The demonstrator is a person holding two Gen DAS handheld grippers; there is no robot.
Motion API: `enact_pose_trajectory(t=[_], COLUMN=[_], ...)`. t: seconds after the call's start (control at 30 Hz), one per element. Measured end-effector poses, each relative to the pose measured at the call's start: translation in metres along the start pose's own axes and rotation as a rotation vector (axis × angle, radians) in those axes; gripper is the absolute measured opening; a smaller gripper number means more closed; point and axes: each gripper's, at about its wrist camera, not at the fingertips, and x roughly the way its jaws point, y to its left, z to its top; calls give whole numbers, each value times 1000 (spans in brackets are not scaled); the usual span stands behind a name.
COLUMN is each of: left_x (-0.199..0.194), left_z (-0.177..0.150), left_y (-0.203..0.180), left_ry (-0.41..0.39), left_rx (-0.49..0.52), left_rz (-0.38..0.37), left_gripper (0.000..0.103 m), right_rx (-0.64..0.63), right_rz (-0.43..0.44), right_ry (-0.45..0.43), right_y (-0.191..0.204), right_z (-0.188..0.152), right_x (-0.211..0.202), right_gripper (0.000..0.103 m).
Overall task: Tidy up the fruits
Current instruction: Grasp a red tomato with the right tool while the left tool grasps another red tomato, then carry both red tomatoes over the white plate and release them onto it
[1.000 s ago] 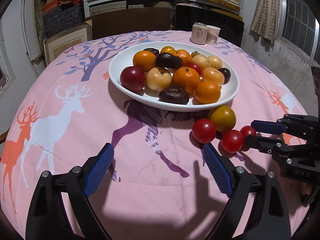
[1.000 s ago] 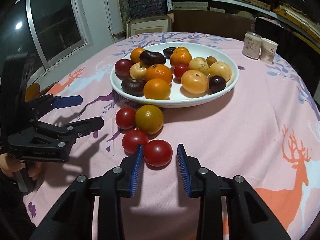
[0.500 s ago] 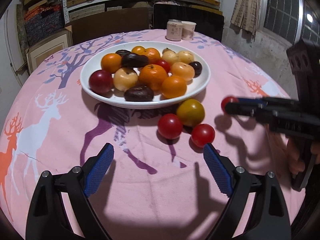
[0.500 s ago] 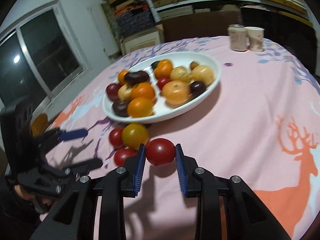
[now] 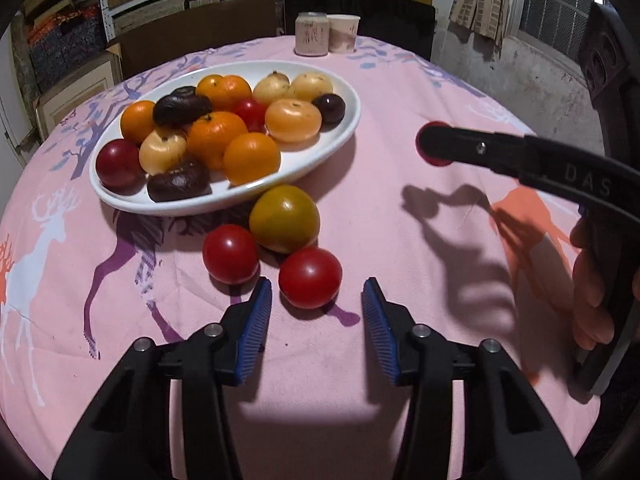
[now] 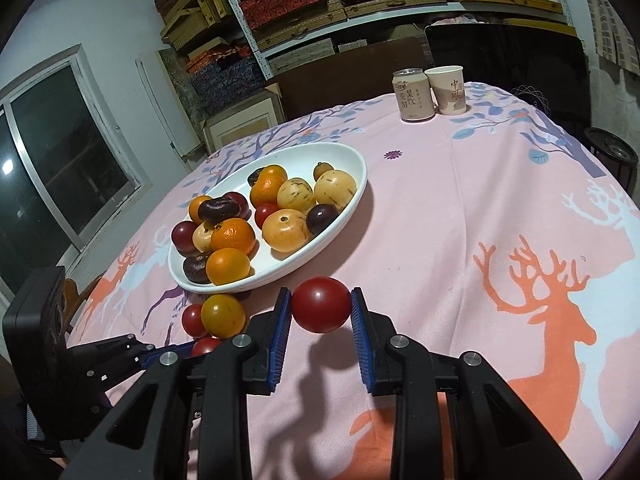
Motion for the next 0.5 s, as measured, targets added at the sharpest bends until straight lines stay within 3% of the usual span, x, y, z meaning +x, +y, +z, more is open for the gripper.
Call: enact_pose_trajectory(t=[0.03,0.1,0.13,0.5], left_x=[0,3,3,-20], left_z=[1,3,4,-4], left_y=[1,4,6,9], left_ry=[-5,-4,-9,-78], left_rx=[-8,-29,-38,-50], left_rz=[4,-2,-7,-37], left_gripper=[47,32,30,29], right_rx=[-3,-9,-10,-21], right_rz=[3,7,7,5], right_ry=[-1,-1,1,1], right_y=[0,1,2,4], right_z=[0,-1,-1,-1], right_x=[-1,-1,-1,0], right_gripper=[30,30,30,30])
